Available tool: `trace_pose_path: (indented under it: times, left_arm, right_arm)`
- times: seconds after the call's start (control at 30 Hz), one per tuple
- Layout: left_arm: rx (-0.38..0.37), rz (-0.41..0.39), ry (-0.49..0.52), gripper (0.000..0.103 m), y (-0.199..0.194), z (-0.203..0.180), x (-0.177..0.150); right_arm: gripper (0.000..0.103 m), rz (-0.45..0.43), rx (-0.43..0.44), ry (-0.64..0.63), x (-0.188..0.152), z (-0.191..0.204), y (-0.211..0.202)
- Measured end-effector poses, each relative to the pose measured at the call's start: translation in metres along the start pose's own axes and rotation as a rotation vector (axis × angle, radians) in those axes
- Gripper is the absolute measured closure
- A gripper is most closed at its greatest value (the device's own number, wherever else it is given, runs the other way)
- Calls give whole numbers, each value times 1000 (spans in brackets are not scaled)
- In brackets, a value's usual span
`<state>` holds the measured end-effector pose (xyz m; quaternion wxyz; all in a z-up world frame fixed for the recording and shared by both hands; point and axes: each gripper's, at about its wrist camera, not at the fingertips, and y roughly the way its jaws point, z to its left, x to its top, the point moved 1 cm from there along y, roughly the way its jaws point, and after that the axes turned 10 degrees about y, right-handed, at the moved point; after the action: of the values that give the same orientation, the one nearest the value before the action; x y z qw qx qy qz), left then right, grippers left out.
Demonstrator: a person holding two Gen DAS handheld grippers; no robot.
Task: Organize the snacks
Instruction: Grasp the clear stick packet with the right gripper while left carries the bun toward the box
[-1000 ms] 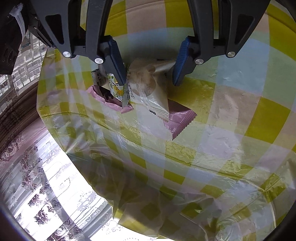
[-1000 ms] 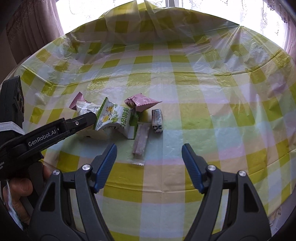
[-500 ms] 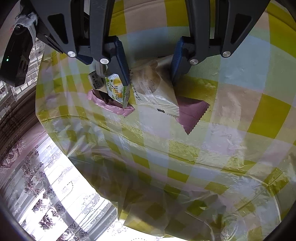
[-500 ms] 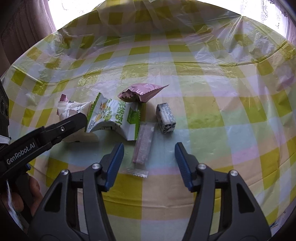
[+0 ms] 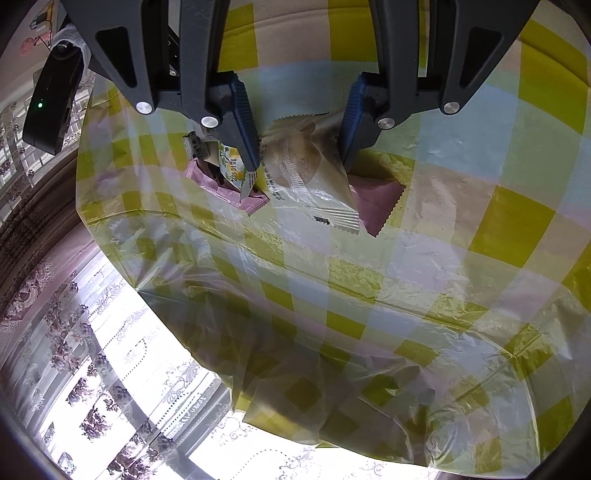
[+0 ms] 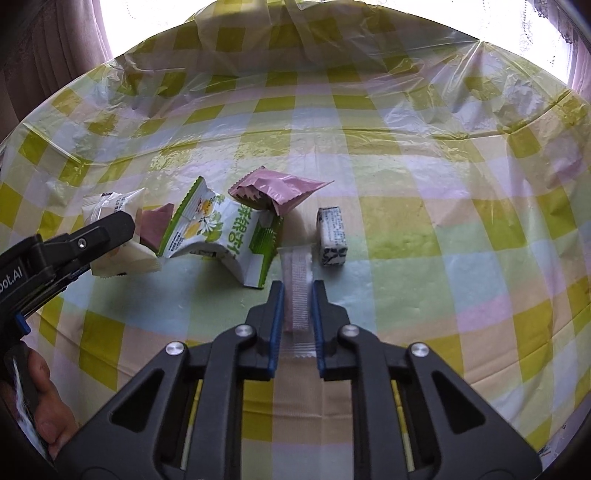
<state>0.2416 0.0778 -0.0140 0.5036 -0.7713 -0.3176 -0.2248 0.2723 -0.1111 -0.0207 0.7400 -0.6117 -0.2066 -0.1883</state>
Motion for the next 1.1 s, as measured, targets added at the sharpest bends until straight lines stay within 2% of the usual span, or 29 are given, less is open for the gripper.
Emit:
trace_pose_path:
  times: [0.6,0.8,1.1]
  left_arm:
    - [-57,-42,78,60,-22,-45,-7]
    - [-114,-23,118,60,-25,-71,-14]
    - [-213,29,211,60,-22,-131,-31]
  right_arm:
    - [86,-70,2,55,-6,-30,-50]
    - [86,-89,-8,66,-9,-45,-69]
    - [86,-111,-50,112,-18,-85,-97]
